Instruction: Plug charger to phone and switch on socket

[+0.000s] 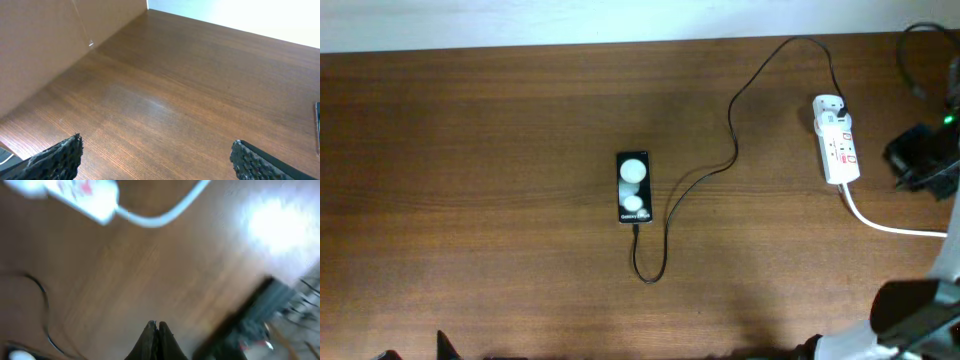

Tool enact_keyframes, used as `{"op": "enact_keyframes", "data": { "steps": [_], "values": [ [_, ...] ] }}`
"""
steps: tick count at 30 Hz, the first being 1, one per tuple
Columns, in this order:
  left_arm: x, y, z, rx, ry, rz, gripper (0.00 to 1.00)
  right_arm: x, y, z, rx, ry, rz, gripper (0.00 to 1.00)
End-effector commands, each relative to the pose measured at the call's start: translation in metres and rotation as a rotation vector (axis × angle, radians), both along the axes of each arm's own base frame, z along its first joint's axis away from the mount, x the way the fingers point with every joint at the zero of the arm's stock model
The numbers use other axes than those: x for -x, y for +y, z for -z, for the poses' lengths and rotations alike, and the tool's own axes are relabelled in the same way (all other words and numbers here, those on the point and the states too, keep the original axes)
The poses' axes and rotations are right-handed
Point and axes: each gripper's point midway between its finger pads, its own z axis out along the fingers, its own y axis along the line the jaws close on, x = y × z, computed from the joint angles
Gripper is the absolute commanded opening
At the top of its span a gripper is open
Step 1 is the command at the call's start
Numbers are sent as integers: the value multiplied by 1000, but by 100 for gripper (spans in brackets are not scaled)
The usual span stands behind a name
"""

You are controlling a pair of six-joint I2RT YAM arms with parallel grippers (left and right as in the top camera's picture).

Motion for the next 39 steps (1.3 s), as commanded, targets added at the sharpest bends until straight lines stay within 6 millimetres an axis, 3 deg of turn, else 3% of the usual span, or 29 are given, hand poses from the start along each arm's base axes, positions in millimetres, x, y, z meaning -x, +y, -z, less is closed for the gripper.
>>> {"op": "enact_keyframes", "data": {
  "steps": [1,4,7,9,12,16,20,29,39],
  "values": [
    [2,2,-2,-12,-7,-10,99,-39,-34,25,-53,-17,0,4],
    [2,2,-2,-12,-7,-10,99,-77,-55,69,-87,30,-3,4],
    [2,2,-2,-12,-7,-10,99,-126,-62,112,-141,-70,-80,4],
    [2,2,-2,-12,-7,-10,99,-159,-58,112,-146,-195,-140,4],
    [2,2,-2,-12,-7,-10,99,-183,-40,116,-94,-214,-206,4],
    [2,2,-2,-12,-7,-10,99,-182,-45,121,28,-144,-179,4],
    [2,2,-2,-12,-7,-10,99,-183,-45,155,0,-89,-188,4],
    [2,2,-2,-12,-7,-11,99,-191,-51,188,9,-68,-187,4],
    [2,2,-2,-12,-7,-11,99,-198,-43,193,-18,-98,-200,4]
  ]
}}
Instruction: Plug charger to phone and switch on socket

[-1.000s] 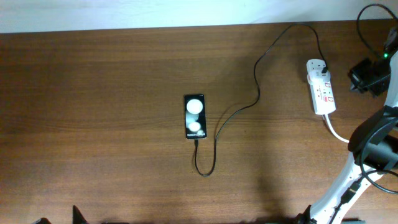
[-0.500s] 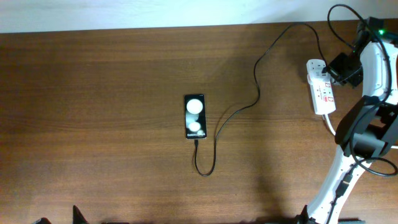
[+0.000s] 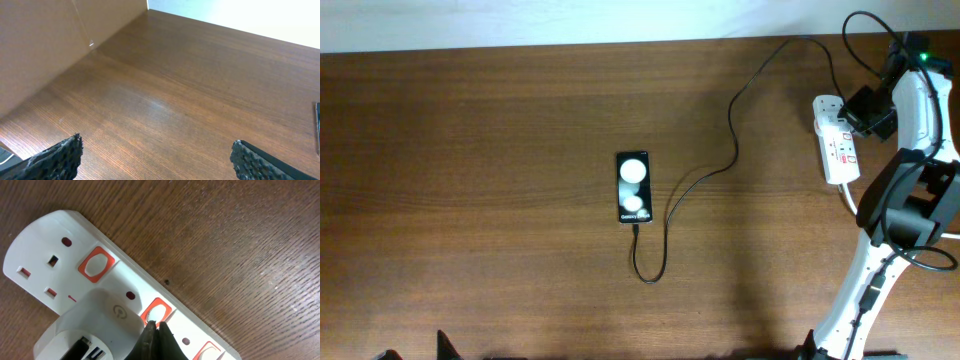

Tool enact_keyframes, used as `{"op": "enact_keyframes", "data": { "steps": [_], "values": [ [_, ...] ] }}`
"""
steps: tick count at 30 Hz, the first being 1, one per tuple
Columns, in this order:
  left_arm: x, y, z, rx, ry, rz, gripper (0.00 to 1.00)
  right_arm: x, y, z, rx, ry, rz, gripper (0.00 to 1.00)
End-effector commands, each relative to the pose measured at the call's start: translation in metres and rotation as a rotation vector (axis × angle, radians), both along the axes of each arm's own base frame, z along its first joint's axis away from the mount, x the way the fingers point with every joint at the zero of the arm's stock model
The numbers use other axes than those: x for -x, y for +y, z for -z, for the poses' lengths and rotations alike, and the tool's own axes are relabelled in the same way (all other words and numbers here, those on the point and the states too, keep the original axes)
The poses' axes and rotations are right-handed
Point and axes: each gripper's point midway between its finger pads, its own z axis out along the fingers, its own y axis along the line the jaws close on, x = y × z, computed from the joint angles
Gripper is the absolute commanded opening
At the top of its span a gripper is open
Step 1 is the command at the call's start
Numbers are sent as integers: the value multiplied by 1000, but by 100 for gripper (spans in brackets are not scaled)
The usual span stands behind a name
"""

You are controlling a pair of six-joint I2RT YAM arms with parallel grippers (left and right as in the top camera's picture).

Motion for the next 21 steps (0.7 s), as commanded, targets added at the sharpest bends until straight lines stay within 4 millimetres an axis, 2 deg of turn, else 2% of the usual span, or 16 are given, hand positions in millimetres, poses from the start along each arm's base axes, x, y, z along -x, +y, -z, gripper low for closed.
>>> {"op": "enact_keyframes", "data": {
  "steps": [1,4,7,8,9,11,14,16,17,18,19,21],
  "values": [
    [2,2,-2,-12,-6,-11,99,0,8,14,-17,14,-6,4],
    [2,2,-2,-12,-6,-11,99,2,12,21,-36,19,-9,4],
    [2,2,-2,-12,-6,-11,99,0,26,25,-48,27,-35,4],
    [2,2,-2,-12,-6,-11,99,0,33,33,-50,33,-47,4],
    [2,2,-2,-12,-6,-11,99,5,41,46,-59,57,-59,4],
    [2,2,-2,-12,-6,-11,99,19,49,57,-75,109,-69,4],
    [2,2,-2,-12,-6,-11,99,39,44,48,-80,188,-99,4],
    [2,2,-2,-12,-6,-11,99,66,15,8,-19,256,17,4],
    [2,2,-2,-12,-6,-11,99,77,4,-22,3,240,42,4],
    [2,2,-2,-12,-6,-11,99,83,0,-42,10,220,56,4],
    [2,2,-2,-12,-6,-11,99,100,-2,-92,31,161,80,4],
    [2,2,-2,-12,-6,-11,99,131,10,-170,79,42,90,4]
  ]
}}
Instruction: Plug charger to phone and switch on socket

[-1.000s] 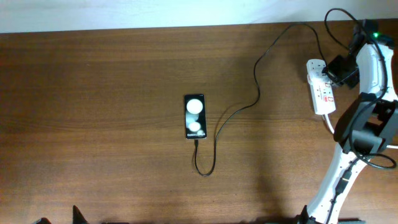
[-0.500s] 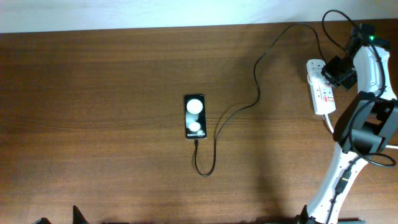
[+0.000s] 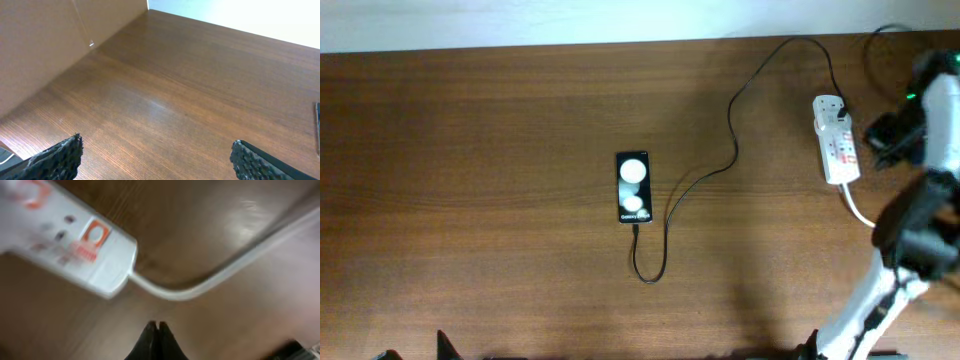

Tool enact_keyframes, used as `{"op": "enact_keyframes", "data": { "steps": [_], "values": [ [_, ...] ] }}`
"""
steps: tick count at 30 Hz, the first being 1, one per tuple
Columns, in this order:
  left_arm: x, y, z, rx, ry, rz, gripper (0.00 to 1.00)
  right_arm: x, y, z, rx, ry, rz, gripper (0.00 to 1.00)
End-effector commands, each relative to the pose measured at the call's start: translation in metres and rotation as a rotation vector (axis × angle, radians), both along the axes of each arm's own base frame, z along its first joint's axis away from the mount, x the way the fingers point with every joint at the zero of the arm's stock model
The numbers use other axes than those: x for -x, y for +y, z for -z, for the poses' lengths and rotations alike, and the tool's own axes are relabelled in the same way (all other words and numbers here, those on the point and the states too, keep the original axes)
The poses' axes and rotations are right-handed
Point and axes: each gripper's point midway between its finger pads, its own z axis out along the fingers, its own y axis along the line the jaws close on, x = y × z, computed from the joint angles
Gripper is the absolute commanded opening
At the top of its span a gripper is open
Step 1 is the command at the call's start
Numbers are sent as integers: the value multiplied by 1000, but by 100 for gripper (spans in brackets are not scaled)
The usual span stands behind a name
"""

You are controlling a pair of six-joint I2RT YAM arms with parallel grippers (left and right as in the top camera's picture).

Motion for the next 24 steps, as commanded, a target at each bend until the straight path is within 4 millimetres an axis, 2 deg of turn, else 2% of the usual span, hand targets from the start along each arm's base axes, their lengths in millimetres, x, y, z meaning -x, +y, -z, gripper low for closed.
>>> {"op": "enact_keyframes", "data": {
  "steps": [1,2,3,5,6,7,8,9,10,11,13,14,15,16,18,19,23,24],
  "values": [
    [2,2,-2,-12,-7,-11,99,34,15,-136,148,-273,9,4],
    [2,2,-2,-12,-7,-11,99,57,26,-173,183,-354,7,4],
    [2,2,-2,-12,-7,-11,99,91,42,-216,230,-461,5,4],
    [4,2,-2,-11,-16,-11,99,163,72,-270,329,-637,-5,4],
    [6,2,-3,-10,-29,-11,99,195,85,-280,364,-708,-3,4],
    [8,2,-3,-10,-43,-11,99,235,101,-286,413,-802,19,4],
    [12,3,-3,-8,-65,-11,99,251,107,-292,461,-905,20,4],
    [17,3,-3,-7,-95,-12,99,249,107,-301,555,-1032,-41,4],
    [21,3,-1,-6,-96,-10,99,237,104,-300,600,-1087,-88,4],
    [22,3,0,-7,-90,-10,99,215,94,-290,613,-1113,-86,4],
    [22,3,0,-7,-90,-11,99,124,54,-247,673,-1141,-141,4],
    [22,3,0,-7,-89,-10,99,84,35,-211,640,-1073,-149,4],
    [22,3,0,-7,-89,-10,99,69,28,-188,596,-997,-154,4],
    [22,3,0,-7,-89,-10,99,51,27,-141,463,-825,-178,4],
    [22,3,0,-7,-90,-11,99,28,45,-98,247,-734,-233,4],
    [22,3,0,-7,-89,-10,99,16,42,-79,219,-704,-242,4],
    [22,3,0,-7,-89,-10,99,-25,20,-40,180,-614,-232,4],
    [22,3,0,-7,-89,-10,99,-39,14,-21,126,-518,-236,4]
  ]
}}
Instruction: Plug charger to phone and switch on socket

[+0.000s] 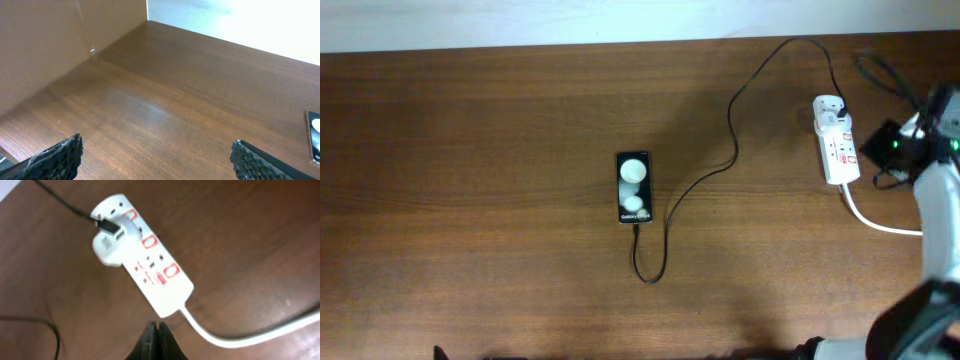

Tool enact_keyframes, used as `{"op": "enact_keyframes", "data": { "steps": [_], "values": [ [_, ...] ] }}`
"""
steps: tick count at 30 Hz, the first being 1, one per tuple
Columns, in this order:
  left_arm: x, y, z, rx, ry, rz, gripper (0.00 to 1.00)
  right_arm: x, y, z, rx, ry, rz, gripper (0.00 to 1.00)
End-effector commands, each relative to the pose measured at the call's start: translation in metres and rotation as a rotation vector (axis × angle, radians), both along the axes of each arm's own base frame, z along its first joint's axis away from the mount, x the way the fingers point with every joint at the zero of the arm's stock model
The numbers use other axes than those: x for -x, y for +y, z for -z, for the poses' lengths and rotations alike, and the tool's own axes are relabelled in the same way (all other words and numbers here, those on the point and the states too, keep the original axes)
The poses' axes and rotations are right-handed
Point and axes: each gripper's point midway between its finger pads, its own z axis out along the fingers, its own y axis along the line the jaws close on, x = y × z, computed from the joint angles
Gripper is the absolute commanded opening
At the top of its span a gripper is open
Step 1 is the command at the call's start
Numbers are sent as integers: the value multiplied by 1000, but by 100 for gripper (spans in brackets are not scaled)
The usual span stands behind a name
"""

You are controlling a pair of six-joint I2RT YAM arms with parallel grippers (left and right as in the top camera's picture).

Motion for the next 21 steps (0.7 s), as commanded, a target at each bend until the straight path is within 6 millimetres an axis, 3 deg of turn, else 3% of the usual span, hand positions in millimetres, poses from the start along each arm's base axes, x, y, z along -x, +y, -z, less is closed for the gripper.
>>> {"op": "enact_keyframes", "data": {
  "steps": [1,3,7,9,12,15,21],
  "values": [
    [3,2,-2,-11,-6,-11,99,-33,-11,20,-53,134,-43,4],
    [3,2,-2,-11,-6,-12,99,-58,-22,32,-85,218,-60,4],
    [3,2,-2,-11,-6,-12,99,-90,-31,52,-59,179,-79,4],
    [3,2,-2,-11,-6,-12,99,-97,-34,57,-51,161,-79,4],
    [3,2,-2,-11,-6,-12,99,-99,-33,91,-85,205,-84,4],
    [3,2,-2,-11,-6,-12,99,-106,-26,111,-92,219,-102,4],
    [3,2,-1,-11,-2,-12,99,-114,-13,116,-81,216,-141,4]
  ]
}}
